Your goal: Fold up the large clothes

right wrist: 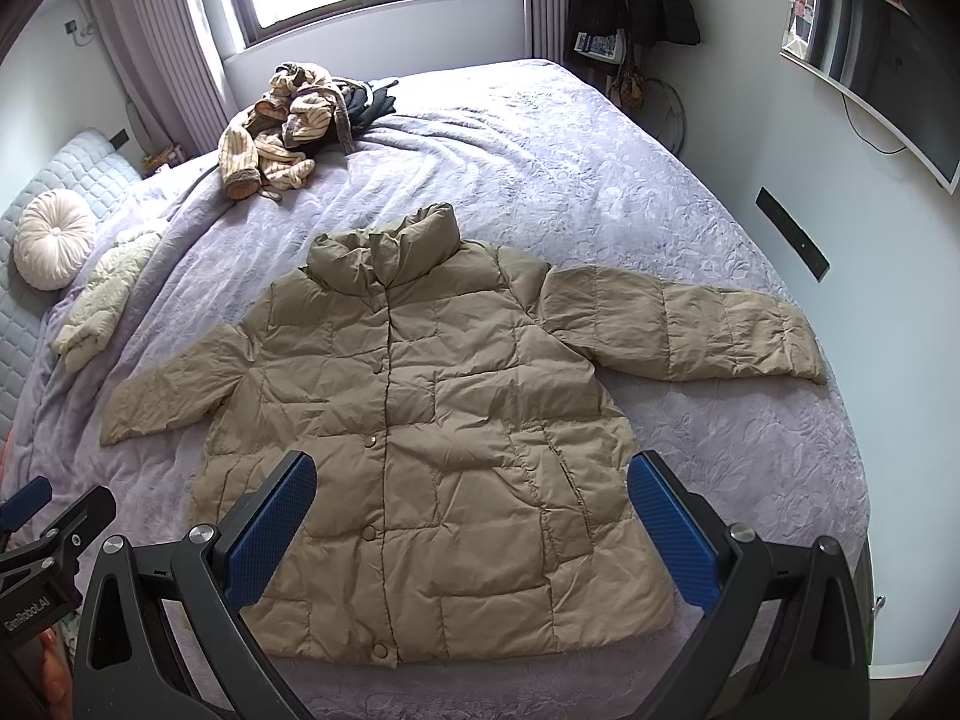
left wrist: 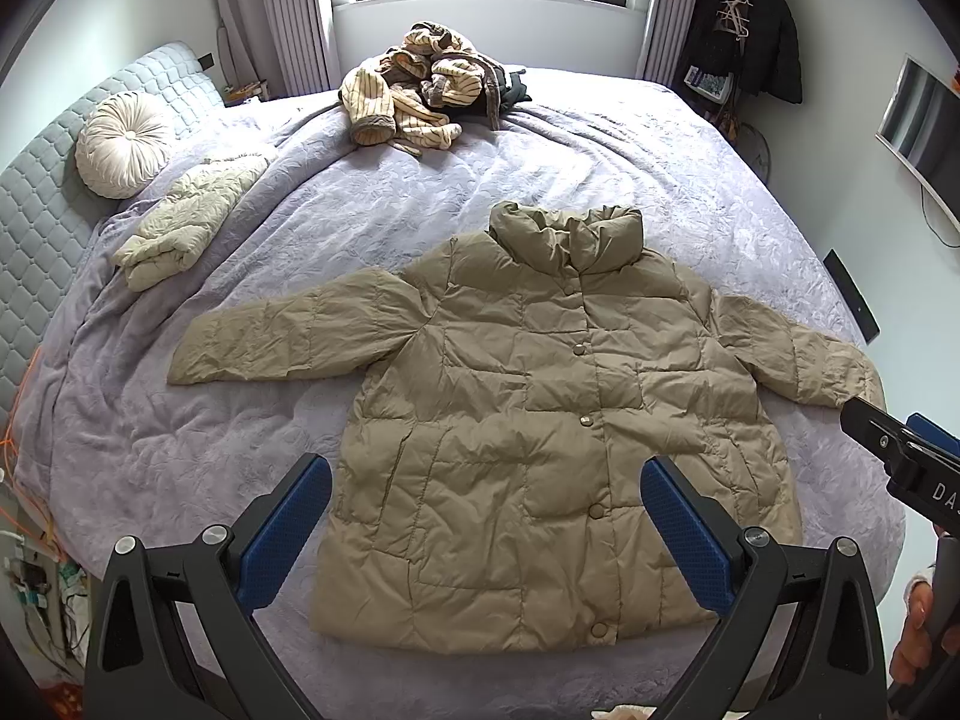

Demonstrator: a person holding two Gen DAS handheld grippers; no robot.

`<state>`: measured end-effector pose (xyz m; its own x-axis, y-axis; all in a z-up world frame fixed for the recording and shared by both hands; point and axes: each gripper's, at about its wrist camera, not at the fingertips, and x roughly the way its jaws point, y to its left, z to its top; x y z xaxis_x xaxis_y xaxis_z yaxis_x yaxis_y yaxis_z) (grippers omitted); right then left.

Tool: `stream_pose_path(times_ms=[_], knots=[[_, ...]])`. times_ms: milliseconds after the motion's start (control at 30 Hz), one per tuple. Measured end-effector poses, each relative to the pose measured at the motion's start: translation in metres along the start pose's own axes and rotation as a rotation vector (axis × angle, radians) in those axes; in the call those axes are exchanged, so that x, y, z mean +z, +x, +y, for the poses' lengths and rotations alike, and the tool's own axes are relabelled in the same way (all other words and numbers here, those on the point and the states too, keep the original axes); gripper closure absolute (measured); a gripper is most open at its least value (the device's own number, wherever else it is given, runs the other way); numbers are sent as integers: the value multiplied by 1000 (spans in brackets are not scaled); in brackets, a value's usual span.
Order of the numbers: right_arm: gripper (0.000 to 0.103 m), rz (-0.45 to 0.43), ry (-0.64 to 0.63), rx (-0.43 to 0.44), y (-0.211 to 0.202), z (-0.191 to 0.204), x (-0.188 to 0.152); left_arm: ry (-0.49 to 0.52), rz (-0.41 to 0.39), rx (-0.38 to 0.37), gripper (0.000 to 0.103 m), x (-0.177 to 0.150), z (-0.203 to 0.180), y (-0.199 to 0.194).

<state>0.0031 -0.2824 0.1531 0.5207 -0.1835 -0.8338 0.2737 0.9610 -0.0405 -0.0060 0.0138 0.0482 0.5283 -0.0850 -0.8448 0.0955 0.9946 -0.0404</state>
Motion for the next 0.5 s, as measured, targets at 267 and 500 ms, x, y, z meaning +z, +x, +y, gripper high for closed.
stream_pose_path(times_ms=[267,500], knots=[[0,3,1,2,1,0,0,-4,3,3,0,-1,4,1],[0,3,3,2,2,1,1,-2,5,3,0,-1,5,1]])
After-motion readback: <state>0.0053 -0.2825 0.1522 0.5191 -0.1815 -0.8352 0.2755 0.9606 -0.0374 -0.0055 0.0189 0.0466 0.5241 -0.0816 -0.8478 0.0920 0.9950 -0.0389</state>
